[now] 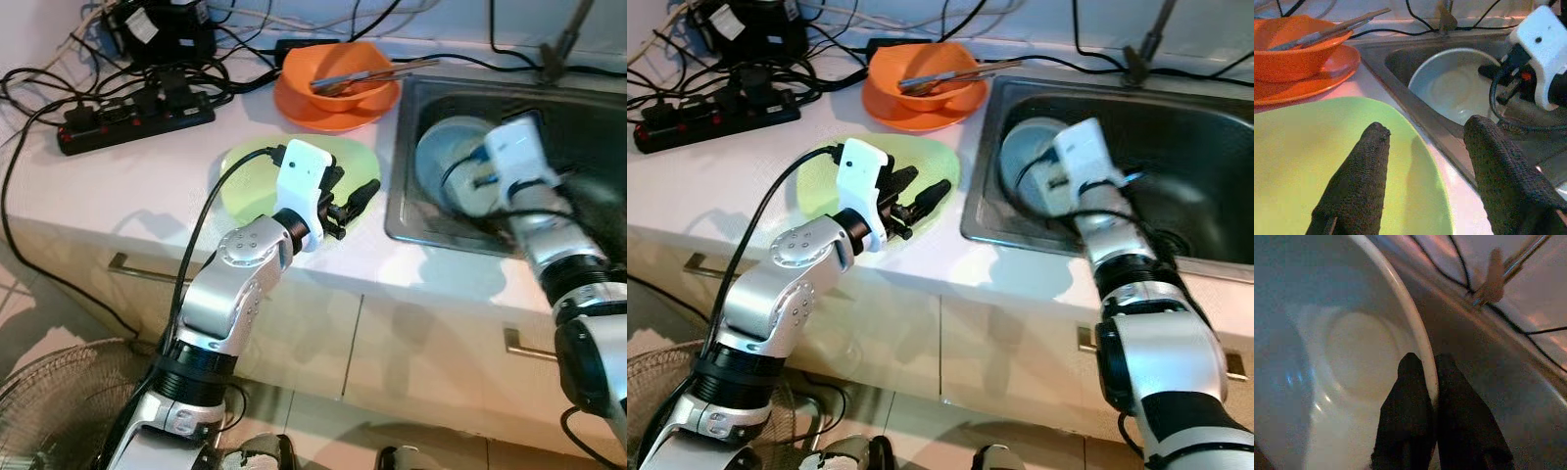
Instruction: Kitchen organization
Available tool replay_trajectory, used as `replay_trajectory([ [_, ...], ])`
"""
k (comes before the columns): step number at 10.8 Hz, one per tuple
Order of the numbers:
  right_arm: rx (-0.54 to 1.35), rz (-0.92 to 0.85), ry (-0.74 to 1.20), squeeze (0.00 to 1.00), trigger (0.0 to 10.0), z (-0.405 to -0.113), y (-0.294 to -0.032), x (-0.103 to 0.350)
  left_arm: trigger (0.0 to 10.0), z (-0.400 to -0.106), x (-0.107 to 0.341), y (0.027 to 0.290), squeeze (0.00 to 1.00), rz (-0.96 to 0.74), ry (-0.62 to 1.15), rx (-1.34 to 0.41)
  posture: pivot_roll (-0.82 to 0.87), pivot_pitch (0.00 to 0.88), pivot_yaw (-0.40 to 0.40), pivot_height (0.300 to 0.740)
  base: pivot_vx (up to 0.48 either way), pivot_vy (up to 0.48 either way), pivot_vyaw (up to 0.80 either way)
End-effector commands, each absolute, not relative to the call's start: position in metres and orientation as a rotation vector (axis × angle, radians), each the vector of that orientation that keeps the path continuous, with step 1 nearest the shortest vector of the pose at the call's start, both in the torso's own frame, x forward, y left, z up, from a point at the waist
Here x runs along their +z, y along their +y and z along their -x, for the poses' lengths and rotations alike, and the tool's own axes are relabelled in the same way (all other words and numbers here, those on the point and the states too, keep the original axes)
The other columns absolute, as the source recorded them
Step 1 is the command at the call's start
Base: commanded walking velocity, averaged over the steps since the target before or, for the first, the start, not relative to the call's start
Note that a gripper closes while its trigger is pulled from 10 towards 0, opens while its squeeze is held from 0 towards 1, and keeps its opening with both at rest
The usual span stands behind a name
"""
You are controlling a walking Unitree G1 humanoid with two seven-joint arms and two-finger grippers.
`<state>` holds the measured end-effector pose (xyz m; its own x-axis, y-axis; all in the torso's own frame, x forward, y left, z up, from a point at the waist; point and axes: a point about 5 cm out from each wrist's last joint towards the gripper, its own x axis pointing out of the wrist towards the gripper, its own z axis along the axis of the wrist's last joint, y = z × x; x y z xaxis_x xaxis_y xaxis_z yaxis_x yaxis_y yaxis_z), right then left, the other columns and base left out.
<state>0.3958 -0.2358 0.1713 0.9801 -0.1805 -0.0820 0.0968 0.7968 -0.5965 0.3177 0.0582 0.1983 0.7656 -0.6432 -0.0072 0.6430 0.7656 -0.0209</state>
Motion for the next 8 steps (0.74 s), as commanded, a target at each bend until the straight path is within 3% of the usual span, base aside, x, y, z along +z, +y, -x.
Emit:
replay_trajectory([
  [1,-0.095,0.646,0.122,0.0,10.0,-0.401,-0.222,0.178,10.0,-0.315,0.199,0.057,0.0,0.001,0.017,-0.714,0.11,0.08,0.044,0.74,0.0,0.0,0.0],
  [5,-0.078,0.637,0.166,0.0,10.0,-0.401,-0.22,0.171,10.0,-0.311,0.195,0.055,0.0,-0.002,0.044,-0.735,0.11,0.068,0.046,0.74,0.0,0.0,0.0],
  [6,-0.062,0.631,0.172,0.25,10.0,-0.401,-0.217,0.169,10.0,-0.31,0.195,0.054,0.0,-0.002,0.046,-0.74,0.11,0.064,0.047,0.74,0.0,0.0,0.0],
  [7,-0.056,0.628,0.177,0.93,10.0,-0.4,-0.216,0.167,10.0,-0.309,0.194,0.053,0.0,-0.004,0.048,-0.742,0.11,0.062,0.046,0.74,0.0,0.0,0.0],
  [8,-0.048,0.629,0.185,0.95,10.0,-0.4,-0.215,0.164,10.0,-0.309,0.194,0.053,0.0,-0.006,0.052,-0.747,0.11,0.062,0.046,0.74,0.0,0.0,0.0],
])
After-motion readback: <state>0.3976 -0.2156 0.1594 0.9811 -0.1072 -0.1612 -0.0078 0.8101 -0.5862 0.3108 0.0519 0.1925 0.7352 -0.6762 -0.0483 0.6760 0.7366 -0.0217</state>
